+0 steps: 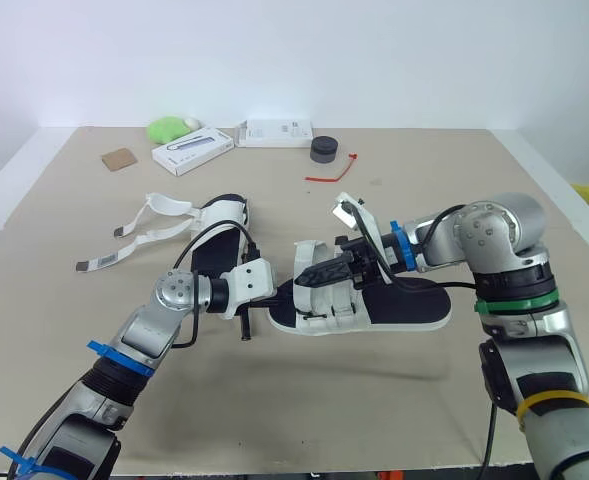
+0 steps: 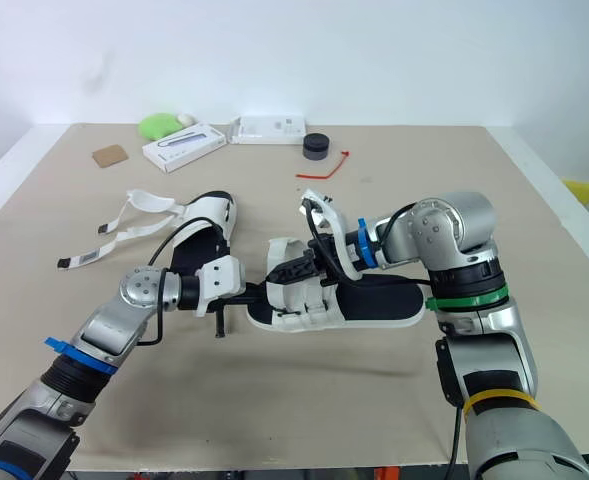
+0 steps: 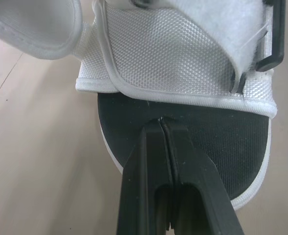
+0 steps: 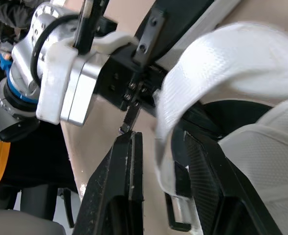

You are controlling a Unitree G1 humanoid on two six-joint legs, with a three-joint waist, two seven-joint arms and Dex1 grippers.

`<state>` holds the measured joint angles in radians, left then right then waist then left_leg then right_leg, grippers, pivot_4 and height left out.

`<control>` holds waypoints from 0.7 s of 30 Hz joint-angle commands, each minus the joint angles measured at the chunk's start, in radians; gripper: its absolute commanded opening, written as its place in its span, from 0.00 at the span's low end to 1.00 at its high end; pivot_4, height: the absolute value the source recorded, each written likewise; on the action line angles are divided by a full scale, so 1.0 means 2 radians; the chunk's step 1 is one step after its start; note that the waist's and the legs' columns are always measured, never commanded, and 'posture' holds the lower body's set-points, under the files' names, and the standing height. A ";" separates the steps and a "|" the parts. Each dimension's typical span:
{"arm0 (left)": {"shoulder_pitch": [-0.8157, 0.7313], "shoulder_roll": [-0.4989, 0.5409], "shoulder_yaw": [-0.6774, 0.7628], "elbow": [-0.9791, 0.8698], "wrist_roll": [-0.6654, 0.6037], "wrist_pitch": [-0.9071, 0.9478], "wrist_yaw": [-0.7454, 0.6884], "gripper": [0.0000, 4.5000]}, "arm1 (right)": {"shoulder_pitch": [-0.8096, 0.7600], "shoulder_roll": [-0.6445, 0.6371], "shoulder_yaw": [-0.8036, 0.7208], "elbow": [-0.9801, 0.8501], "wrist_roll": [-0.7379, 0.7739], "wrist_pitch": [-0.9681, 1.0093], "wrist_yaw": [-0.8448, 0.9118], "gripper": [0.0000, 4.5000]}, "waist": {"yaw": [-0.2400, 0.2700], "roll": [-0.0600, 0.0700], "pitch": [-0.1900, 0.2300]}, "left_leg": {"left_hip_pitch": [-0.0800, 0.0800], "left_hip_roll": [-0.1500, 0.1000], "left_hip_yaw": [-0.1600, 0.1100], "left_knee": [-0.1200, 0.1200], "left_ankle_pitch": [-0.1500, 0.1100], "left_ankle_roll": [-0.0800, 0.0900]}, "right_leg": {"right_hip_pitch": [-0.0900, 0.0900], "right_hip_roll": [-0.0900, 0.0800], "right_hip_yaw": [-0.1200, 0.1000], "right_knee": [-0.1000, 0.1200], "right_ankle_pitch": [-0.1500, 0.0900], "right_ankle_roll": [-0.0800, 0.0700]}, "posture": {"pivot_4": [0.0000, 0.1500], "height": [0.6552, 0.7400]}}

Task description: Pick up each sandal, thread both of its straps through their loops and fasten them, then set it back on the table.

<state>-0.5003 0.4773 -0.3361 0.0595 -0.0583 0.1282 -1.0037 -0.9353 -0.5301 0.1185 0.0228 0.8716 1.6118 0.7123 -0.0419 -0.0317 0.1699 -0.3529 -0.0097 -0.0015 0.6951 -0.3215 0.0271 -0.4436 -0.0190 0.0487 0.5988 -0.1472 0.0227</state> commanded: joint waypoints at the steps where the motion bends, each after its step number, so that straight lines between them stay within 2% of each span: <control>1: 0.012 0.004 -0.012 0.028 0.021 0.013 0.004 0.00 | 0.007 0.001 -0.014 -0.028 0.024 0.001 -0.013 0.34 | 0.000 0.000 0.000 | 0.000 0.000 0.000 0.000 0.000 0.000 | 0.000 0.000 0.000 0.000 0.000 0.000 | 1.00 1.00; 7: 0.011 0.003 -0.012 0.029 0.021 0.013 0.006 0.00 | 0.018 0.009 -0.023 -0.040 0.029 0.001 -0.036 0.34 | 0.000 0.000 0.000 | 0.000 0.000 0.000 0.000 0.000 0.000 | 0.000 0.001 0.000 0.000 0.000 0.000 | 1.00 1.00; 8: 0.011 0.003 -0.013 0.029 0.020 0.013 0.006 0.00 | 0.019 0.013 -0.029 -0.038 0.028 0.001 -0.042 0.26 | 0.000 0.001 0.000 | 0.000 0.000 0.000 0.000 0.000 0.000 | 0.000 0.001 0.000 0.000 0.000 0.000 | 1.00 1.00; 10: 0.010 0.002 -0.013 0.031 0.021 0.012 0.006 0.00 | 0.019 0.020 -0.038 -0.032 0.025 0.001 -0.051 0.19 | 0.000 0.001 0.000 | 0.000 0.000 0.000 0.000 0.000 0.000 | 0.000 0.001 0.000 0.000 0.000 0.000 | 1.00 1.00; 11: 0.009 0.002 -0.013 0.031 0.021 0.012 0.006 0.00 | 0.018 0.022 -0.041 -0.031 0.025 0.001 -0.054 0.03 | 0.000 0.001 0.000 | 0.000 0.000 0.000 0.000 0.000 0.000 | 0.000 0.001 0.000 0.000 0.000 0.000 | 1.00 1.00; 15: 0.009 0.002 -0.013 0.032 0.021 0.011 0.006 0.00 | 0.017 0.017 -0.043 -0.014 0.047 0.001 -0.058 0.01 | 0.000 0.001 0.000 | 0.000 0.000 0.000 0.000 0.000 0.000 | 0.000 0.001 0.000 0.000 0.000 0.000 | 1.00 1.00; 21: 0.009 0.001 -0.014 0.031 0.022 0.010 0.007 0.00 | -0.019 -0.025 -0.018 0.051 0.090 0.001 -0.037 0.01 | 0.000 0.001 0.000 | 0.000 -0.001 0.000 0.001 0.000 0.000 | 0.000 0.000 0.000 0.000 0.000 0.000 | 1.00 1.00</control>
<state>-0.5014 0.4719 -0.3363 0.0685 -0.0581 0.1270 -0.9947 -0.9282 -0.5518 0.0753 0.0966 1.0096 1.6167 0.6099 -0.0423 -0.0300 0.1690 -0.3526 -0.0108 -0.0016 0.6962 -0.3207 0.0268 -0.4427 -0.0182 0.0485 0.5989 -0.1470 0.0229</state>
